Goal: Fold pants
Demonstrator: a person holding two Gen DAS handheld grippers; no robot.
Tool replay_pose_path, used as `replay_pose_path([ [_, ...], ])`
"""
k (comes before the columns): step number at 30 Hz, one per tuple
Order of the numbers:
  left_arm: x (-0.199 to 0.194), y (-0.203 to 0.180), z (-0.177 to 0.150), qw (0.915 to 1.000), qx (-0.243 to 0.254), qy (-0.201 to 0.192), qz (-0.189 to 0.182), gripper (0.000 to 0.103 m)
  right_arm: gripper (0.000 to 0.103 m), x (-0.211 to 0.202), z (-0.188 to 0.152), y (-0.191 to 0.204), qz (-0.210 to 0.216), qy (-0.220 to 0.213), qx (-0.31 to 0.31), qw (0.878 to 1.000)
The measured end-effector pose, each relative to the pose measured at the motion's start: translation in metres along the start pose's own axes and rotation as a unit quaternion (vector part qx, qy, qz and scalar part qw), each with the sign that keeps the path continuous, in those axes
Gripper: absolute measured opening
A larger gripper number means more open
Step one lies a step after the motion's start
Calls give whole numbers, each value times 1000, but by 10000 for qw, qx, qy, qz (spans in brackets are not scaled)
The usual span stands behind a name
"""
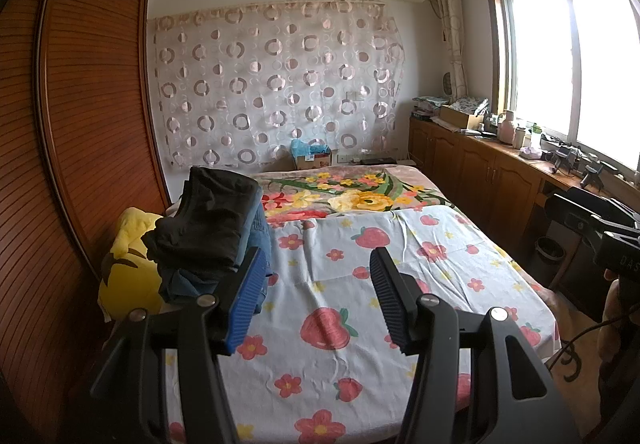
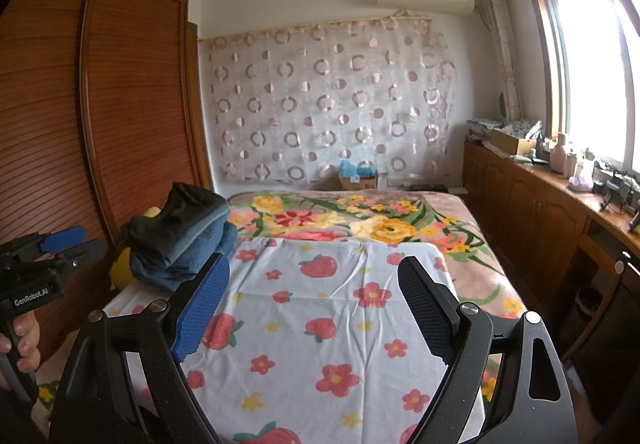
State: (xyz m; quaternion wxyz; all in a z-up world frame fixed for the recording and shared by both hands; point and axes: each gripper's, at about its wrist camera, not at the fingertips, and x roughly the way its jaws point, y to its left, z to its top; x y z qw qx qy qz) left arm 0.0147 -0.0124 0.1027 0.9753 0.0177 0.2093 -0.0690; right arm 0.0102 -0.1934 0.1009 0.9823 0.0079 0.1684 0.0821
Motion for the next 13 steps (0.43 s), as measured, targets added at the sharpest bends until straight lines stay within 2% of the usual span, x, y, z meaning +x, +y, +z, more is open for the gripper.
replay_pose_path([
  [13, 0, 0, 2, 10000, -1, 6, -2, 55, 88, 0, 1, 0, 1, 3, 1, 10000],
])
